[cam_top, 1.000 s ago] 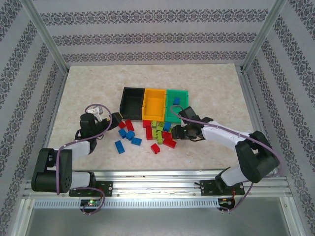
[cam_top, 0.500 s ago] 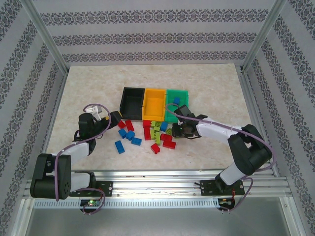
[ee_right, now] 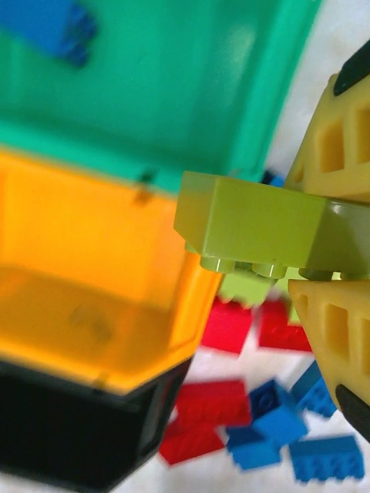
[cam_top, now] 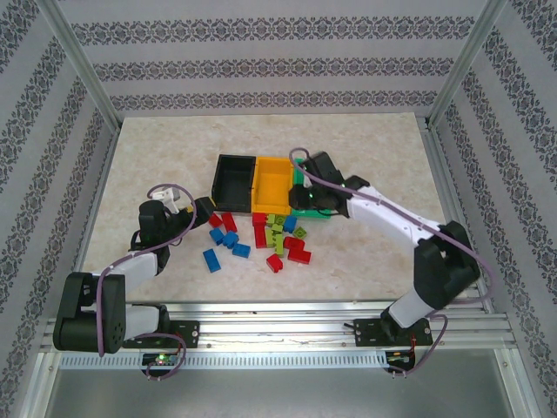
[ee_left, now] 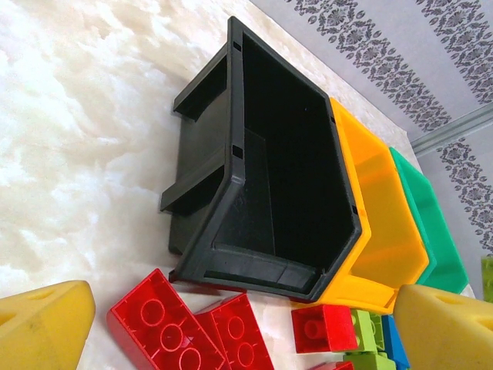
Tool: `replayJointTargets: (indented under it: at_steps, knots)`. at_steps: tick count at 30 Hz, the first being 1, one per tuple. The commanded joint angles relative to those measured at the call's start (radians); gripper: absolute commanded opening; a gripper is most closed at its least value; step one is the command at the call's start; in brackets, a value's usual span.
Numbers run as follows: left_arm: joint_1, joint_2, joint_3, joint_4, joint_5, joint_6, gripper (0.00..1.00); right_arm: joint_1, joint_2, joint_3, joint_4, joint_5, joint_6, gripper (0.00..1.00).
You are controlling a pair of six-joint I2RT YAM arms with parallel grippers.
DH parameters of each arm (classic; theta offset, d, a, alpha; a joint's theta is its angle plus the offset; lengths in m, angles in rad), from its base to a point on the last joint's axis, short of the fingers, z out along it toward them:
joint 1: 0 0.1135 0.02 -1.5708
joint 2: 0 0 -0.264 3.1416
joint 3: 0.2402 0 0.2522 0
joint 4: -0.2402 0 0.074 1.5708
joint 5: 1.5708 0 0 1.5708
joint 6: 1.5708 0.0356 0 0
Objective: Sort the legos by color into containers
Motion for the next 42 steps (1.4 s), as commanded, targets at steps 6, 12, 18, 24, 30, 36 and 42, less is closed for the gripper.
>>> replayJointTargets:
  at_steps: [6,12,18,24,30,36,42]
  knots:
    - [-0.012,0.013,-0.007,0.016,0.014,-0.015,1.0,0.009,0.277,0.355,-0.107,-0.011,-0.112,0.3]
    - [-0.012,0.025,-0.003,0.014,0.016,-0.016,1.0,0.004,0.266,0.303,-0.079,-0.03,-0.121,0.42]
    - [-0.012,0.028,0.015,-0.017,0.025,0.0,1.0,0.004,0.165,0.157,-0.044,-0.042,-0.15,0.43]
    - [-0.012,0.026,0.036,-0.092,-0.004,0.02,0.96,0.002,0.033,-0.047,0.036,0.016,-0.201,0.44]
    - [-0.011,0.023,0.159,-0.418,-0.114,0.148,0.94,-0.006,-0.089,-0.232,0.192,0.033,-0.213,0.44]
    - [-0.014,-0.053,0.233,-0.699,-0.158,0.169,0.82,-0.002,-0.184,-0.373,0.314,0.097,-0.255,0.44]
    - [-0.047,-0.137,0.27,-0.923,-0.232,0.182,0.77,-0.011,-0.23,-0.533,0.53,0.049,-0.156,0.43]
